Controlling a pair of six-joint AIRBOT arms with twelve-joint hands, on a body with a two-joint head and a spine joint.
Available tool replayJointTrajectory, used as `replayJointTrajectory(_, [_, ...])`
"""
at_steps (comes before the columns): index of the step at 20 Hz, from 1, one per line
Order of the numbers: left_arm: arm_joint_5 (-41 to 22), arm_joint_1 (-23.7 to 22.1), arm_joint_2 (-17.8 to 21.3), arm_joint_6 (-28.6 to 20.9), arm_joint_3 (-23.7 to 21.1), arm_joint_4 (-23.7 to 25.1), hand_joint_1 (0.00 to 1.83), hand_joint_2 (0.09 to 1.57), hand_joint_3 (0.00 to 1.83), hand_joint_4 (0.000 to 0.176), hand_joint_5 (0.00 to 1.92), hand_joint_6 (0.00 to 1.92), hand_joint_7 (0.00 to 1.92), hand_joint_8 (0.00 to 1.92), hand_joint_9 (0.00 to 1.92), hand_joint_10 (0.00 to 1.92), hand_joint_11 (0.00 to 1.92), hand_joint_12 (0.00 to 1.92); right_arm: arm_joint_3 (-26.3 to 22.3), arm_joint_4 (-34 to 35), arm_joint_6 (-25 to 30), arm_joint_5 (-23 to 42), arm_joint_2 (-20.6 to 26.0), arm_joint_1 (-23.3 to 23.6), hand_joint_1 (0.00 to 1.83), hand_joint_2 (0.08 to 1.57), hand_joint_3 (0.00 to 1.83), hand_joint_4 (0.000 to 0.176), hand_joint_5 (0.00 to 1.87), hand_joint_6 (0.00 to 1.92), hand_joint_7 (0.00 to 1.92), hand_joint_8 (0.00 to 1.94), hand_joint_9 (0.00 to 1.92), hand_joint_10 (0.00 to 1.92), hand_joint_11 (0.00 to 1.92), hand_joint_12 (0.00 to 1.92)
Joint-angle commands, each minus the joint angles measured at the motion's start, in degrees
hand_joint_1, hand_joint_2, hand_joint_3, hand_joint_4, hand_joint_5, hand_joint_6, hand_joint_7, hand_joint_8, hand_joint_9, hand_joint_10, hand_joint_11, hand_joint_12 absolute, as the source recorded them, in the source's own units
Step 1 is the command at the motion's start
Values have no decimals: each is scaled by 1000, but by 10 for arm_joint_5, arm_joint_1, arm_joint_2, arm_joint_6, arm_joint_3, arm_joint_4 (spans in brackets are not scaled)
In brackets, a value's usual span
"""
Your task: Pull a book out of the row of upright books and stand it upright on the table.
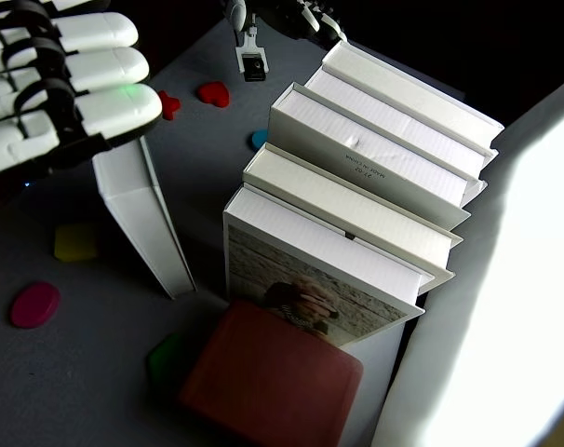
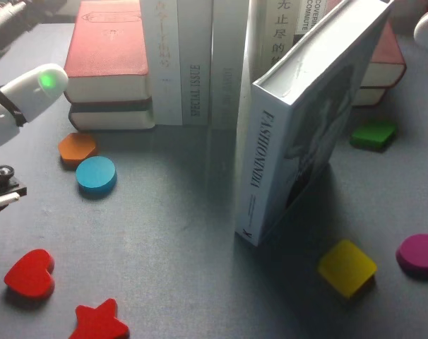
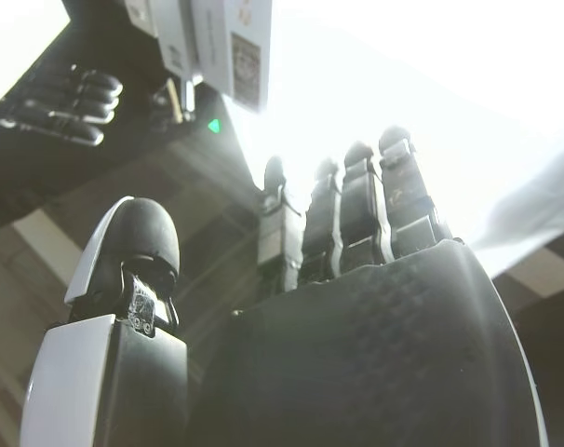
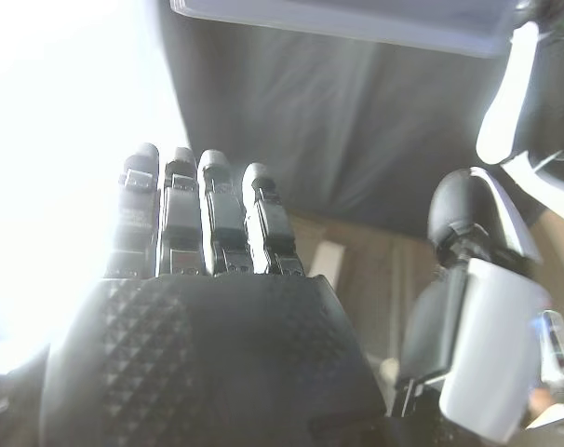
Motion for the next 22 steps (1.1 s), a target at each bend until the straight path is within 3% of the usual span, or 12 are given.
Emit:
replayJointTrajectory(1, [-79, -1, 4, -2, -1, -12, 377, 1338, 3, 10, 224, 3, 108, 3, 33, 9, 0, 357, -3, 56, -8, 77, 0, -10, 243, 1105, 72, 24, 0, 0, 0, 0, 0, 0, 0, 0])
replayJointTrajectory(3, [-85, -1, 5, -1, -4, -16, 343, 1355, 4, 0, 204, 1, 109, 1, 56, 10, 0, 631, -10, 130, -33, 134, 1, -73, 238, 1166, 41, 0, 0, 0, 0, 0, 0, 0, 0, 0])
replayJointTrajectory(4, [-87, -1, 6, -1, -4, -16, 315, 1348, 1, 31, 156, 0, 88, 0, 46, 4, 0, 570, -13, 152, -38, 153, 1, -94, 242, 1195, 42, 0, 0, 0, 0, 0, 0, 0, 0, 0])
replayJointTrajectory(5, [-91, -1, 7, -1, -6, -17, 397, 1353, 1, 0, 109, 1, 76, 1, 40, 1, 0, 359, -18, 183, -45, 181, -2, -121, 233, 1227, 46, 0, 0, 0, 0, 0, 0, 0, 0, 0])
replayJointTrajectory(6, [-94, -2, 8, 0, -7, -17, 418, 1364, 2, 0, 56, 0, 65, 1, 28, 2, 0, 268, -22, 201, -52, 198, -3, -136, 189, 1262, 52, 0, 0, 0, 0, 0, 0, 0, 0, 0])
replayJointTrajectory(9, [-109, -2, 9, 0, -12, -23, 371, 1389, 7, 51, 0, 0, 1, 0, 0, 0, 0, 5, -46, 259, -83, 261, 0, -199, 230, 1282, 0, 0, 0, 0, 0, 0, 0, 0, 0, 359])
replayJointTrajectory(11, [-115, -1, 8, -1, -13, -24, 312, 1389, 4, 52, 0, 0, 0, 0, 0, 0, 8, 4, -57, 288, -95, 298, -2, -230, 192, 1304, 7, 0, 0, 0, 0, 0, 0, 0, 0, 305])
replayJointTrajectory(12, [-117, -1, 8, -1, -14, -24, 288, 1392, 3, 58, 0, 0, 0, 0, 0, 0, 10, 9, -62, 299, -101, 312, -3, -242, 210, 1338, 1, 0, 0, 0, 0, 0, 0, 0, 0, 632])
replayJointTrajectory(15, [-124, -1, 6, -6, -13, -25, 283, 1396, 3, 79, 0, 0, 0, 0, 0, 0, 0, 0, -77, 323, -120, 350, -2, -274, 183, 1369, 10, 0, 0, 0, 0, 0, 5, 2, 0, 660])
replayJointTrajectory(18, [-125, -1, 5, -6, -14, -25, 132, 1421, 9, 23, 0, 0, 0, 0, 1, 0, 4, 2, -91, 330, -138, 367, 1, -283, 353, 1386, 0, 0, 0, 0, 0, 0, 87, 40, 0, 735])
replayJointTrajectory(19, [-125, -1, 5, -7, -14, -25, 132, 1421, 9, 23, 0, 0, 0, 0, 1, 0, 4, 2, -94, 330, -144, 370, 3, -285, 353, 1386, 0, 0, 0, 0, 0, 0, 87, 40, 0, 735])
replayJointTrajectory(22, [-126, 0, 4, -7, -14, -26, 124, 1430, 0, 81, 9, 2, 0, 0, 74, 5, 0, 399, -98, 331, -151, 374, 5, -285, 410, 1390, 0, 0, 0, 0, 0, 0, 106, 73, 0, 994])
